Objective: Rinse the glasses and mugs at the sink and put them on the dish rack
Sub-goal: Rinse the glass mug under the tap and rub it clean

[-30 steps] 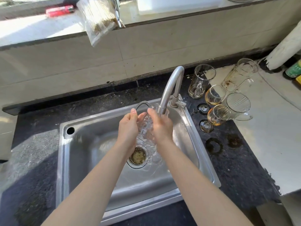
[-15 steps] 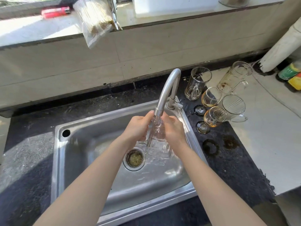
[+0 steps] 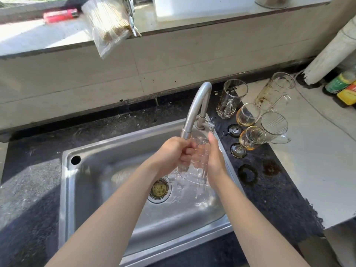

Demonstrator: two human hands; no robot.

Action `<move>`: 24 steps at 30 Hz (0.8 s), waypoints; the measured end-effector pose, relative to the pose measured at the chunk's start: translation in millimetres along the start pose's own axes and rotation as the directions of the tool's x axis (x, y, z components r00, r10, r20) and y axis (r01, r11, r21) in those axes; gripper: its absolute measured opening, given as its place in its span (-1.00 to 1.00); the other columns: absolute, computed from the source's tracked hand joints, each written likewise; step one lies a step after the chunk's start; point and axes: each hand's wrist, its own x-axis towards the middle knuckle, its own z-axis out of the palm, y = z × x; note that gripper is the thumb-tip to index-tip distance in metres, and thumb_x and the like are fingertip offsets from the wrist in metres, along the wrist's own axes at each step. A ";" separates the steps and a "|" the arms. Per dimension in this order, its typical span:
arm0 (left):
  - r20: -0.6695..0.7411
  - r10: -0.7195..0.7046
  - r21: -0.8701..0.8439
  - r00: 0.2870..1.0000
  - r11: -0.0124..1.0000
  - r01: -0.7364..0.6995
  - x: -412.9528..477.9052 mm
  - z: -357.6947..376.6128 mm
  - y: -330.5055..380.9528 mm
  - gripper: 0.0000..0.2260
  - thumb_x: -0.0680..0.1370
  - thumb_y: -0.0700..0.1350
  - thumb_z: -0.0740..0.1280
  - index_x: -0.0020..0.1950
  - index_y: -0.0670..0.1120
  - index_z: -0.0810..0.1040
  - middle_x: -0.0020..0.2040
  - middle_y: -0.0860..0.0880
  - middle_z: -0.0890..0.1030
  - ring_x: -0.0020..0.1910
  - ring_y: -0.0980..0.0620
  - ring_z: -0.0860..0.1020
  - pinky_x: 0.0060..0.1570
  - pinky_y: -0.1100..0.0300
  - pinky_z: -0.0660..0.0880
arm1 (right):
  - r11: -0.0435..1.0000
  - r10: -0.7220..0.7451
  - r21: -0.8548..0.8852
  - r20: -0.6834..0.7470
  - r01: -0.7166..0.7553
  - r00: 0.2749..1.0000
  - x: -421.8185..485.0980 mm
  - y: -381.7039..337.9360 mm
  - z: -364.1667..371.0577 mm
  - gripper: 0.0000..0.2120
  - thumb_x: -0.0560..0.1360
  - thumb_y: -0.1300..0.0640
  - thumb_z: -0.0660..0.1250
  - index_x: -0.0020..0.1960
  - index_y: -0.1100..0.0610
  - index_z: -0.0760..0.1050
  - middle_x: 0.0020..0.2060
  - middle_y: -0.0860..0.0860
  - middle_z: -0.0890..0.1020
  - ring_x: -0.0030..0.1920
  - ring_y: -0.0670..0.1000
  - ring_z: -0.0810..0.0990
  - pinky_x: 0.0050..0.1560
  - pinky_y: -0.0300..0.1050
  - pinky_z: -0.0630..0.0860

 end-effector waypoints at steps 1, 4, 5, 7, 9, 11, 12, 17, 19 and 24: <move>0.041 -0.005 -0.034 0.999 0.999 0.007 -1.5 3.2 -3.5 -0.72 0.68 -0.13 0.06 -0.21 -0.11 0.37 -0.44 0.03 0.30 -0.55 0.16 0.20 -0.52 0.33 0.16 | 0.999 0.046 0.028 0.007 -0.046 0.999 2.7 6.6 -0.9 -0.24 0.31 -0.56 0.13 0.12 0.02 0.62 -0.12 -0.03 0.68 -0.07 0.08 0.64 0.06 0.12 0.50; 0.039 -0.006 -0.018 0.999 1.000 0.007 -0.4 6.8 -8.2 -0.72 0.67 -0.03 0.10 -0.23 -0.08 0.34 -0.47 0.08 0.29 -0.57 0.18 0.17 -0.56 0.34 0.11 | 0.990 0.120 0.076 -0.048 -0.116 0.992 4.0 11.7 -0.3 -0.26 0.33 -0.52 0.13 0.09 0.06 0.63 -0.09 0.03 0.69 -0.05 0.13 0.66 0.13 0.20 0.54; 0.012 -0.003 0.012 1.000 1.000 0.003 0.4 6.9 -6.7 -0.70 0.66 0.01 0.12 -0.25 -0.06 0.31 -0.49 0.10 0.26 -0.58 0.19 0.14 -0.57 0.33 0.06 | 0.993 0.097 0.079 -0.079 -0.090 0.992 4.4 10.8 1.0 -0.30 0.39 -0.47 0.11 0.12 0.07 0.62 -0.03 0.07 0.69 -0.01 0.14 0.67 0.12 0.18 0.56; -0.085 -0.007 0.094 0.996 0.995 0.015 -0.5 7.4 -0.8 -0.63 0.62 0.09 0.18 -0.34 -0.03 0.29 -0.53 0.11 0.21 -0.58 0.16 0.10 -0.58 0.31 0.03 | 0.997 0.043 0.069 -0.089 -0.037 0.995 3.1 7.7 5.9 -0.33 0.43 -0.44 0.08 0.21 0.03 0.58 0.08 0.09 0.67 0.08 0.12 0.65 0.15 0.16 0.55; -0.187 -0.014 0.174 0.982 0.984 0.047 -1.2 7.3 1.9 -0.57 0.59 0.11 0.23 -0.44 0.00 0.32 -0.56 0.09 0.20 -0.58 0.12 0.09 -0.58 0.28 0.04 | 0.999 -0.011 0.045 -0.086 0.015 0.996 2.8 3.2 9.2 -0.30 0.38 -0.48 0.08 0.31 -0.06 0.49 0.20 0.04 0.61 0.19 0.07 0.59 0.23 0.18 0.49; -0.247 -0.021 0.182 0.969 0.981 0.067 -1.0 6.7 3.2 -0.64 0.63 -0.02 0.18 -0.38 -0.01 0.35 -0.60 0.09 0.22 -0.62 0.12 0.11 -0.58 0.31 0.05 | 0.997 -0.080 -0.007 -0.058 0.080 0.995 1.2 -2.9 11.9 -0.41 0.48 -0.39 0.05 0.32 -0.08 0.46 0.19 -0.02 0.60 0.18 -0.01 0.57 0.17 0.04 0.51; -0.272 -0.020 0.172 0.962 0.983 0.069 -0.1 6.1 4.1 -0.66 0.63 -0.08 0.15 -0.36 -0.03 0.31 -0.62 0.09 0.24 -0.63 0.12 0.13 -0.57 0.33 0.06 | 0.993 -0.111 -0.031 -0.054 0.110 0.992 -0.3 -5.8 12.2 -0.50 0.55 -0.32 0.04 0.31 -0.07 0.46 0.14 -0.03 0.60 0.11 -0.07 0.58 0.07 -0.13 0.50; -0.352 -0.009 0.196 0.936 0.977 0.083 0.5 -0.3 4.7 -0.71 0.54 -0.22 0.13 -0.39 -0.06 0.30 -0.48 0.00 0.28 -0.55 0.07 0.20 -0.47 0.27 0.16 | 0.950 -0.264 -0.177 -0.013 0.258 0.964 -2.9 -4.0 12.6 -0.43 0.54 -0.32 0.05 0.15 0.16 0.45 0.07 0.21 0.56 0.01 0.11 0.57 -0.06 -0.23 0.48; -0.370 0.002 0.168 0.929 0.984 0.065 -3.5 -2.8 2.0 -0.70 0.52 -0.19 0.15 -0.42 -0.04 0.27 -0.52 0.04 0.26 -0.58 0.09 0.16 -0.52 0.29 0.11 | 0.920 -0.314 -0.243 0.016 0.308 0.949 -3.2 -0.5 17.1 -0.39 0.46 -0.41 0.04 0.14 0.07 0.46 0.00 0.06 0.60 0.04 0.04 0.57 0.06 -0.07 0.47; -0.457 0.092 0.090 0.885 0.994 -0.057 -12.1 -4.8 -6.7 -0.63 0.60 -0.05 0.19 -0.42 -0.03 0.25 -0.61 0.10 0.21 -0.63 0.12 0.12 -0.57 0.28 0.08 | 0.818 -0.489 -0.360 -0.025 0.448 0.872 -9.8 -0.4 28.8 -0.54 0.50 -0.34 0.00 -0.01 -0.01 0.44 -0.23 -0.15 0.54 -0.20 -0.22 0.51 -0.16 -0.29 0.41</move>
